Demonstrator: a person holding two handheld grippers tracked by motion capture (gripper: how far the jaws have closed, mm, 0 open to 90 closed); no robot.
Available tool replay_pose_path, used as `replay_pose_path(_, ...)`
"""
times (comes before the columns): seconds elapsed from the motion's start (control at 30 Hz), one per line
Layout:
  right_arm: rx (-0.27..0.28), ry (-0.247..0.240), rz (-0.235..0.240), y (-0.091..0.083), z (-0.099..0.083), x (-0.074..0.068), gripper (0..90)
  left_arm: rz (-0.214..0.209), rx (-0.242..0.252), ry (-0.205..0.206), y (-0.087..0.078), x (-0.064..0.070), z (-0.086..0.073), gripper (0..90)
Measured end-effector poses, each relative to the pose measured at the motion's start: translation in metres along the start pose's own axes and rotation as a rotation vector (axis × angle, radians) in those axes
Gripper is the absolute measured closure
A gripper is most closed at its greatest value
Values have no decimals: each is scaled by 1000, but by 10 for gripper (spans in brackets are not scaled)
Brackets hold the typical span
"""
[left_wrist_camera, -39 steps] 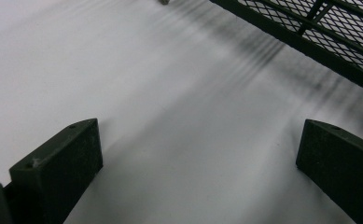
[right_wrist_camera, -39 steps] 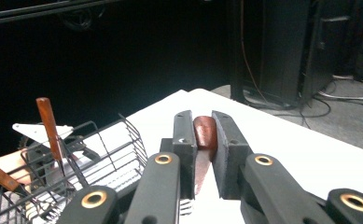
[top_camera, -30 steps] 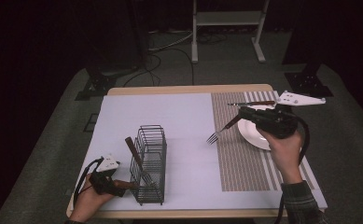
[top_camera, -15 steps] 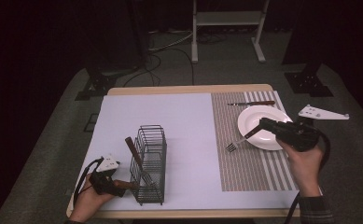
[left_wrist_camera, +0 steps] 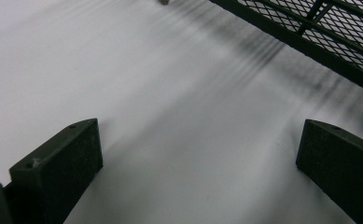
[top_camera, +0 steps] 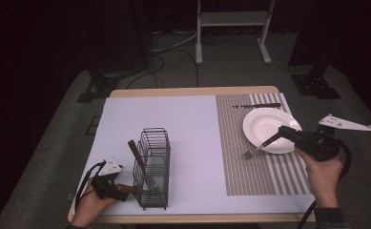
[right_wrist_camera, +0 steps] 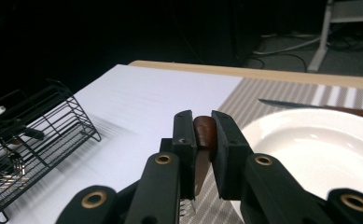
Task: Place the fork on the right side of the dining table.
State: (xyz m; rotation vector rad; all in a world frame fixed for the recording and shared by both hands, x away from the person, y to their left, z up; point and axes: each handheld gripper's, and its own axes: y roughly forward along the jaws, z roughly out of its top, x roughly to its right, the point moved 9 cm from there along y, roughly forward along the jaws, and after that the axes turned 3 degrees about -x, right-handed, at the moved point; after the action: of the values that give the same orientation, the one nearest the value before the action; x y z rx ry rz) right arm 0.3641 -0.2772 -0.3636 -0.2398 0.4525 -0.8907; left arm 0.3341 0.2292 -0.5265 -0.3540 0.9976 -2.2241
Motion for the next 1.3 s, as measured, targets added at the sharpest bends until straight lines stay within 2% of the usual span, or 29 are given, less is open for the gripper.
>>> replay_pose_path(0.2,-20,21,-32,-3,-7,7,801,0,0,0,0,0,0,0)
replay_pose_path(0.63,-22,45,-78,-10,-15,17,789,0,0,0,0,0,0,0)
replay_pose_path(0.77,-22,47,-109,-13,-18,22,771,0,0,0,0,0,0,0)
replay_pose_path(0.8,-27,47,-134,-14,-21,26,758,0,-1,1,0,0,0,0)
replay_pose_path(0.87,-30,48,-152,-15,-23,30,749,0,0,0,0,0,0,0)
replay_pose_path(1.3,-51,71,-240,-21,-39,48,688,1,0,1,0,0,0,0)
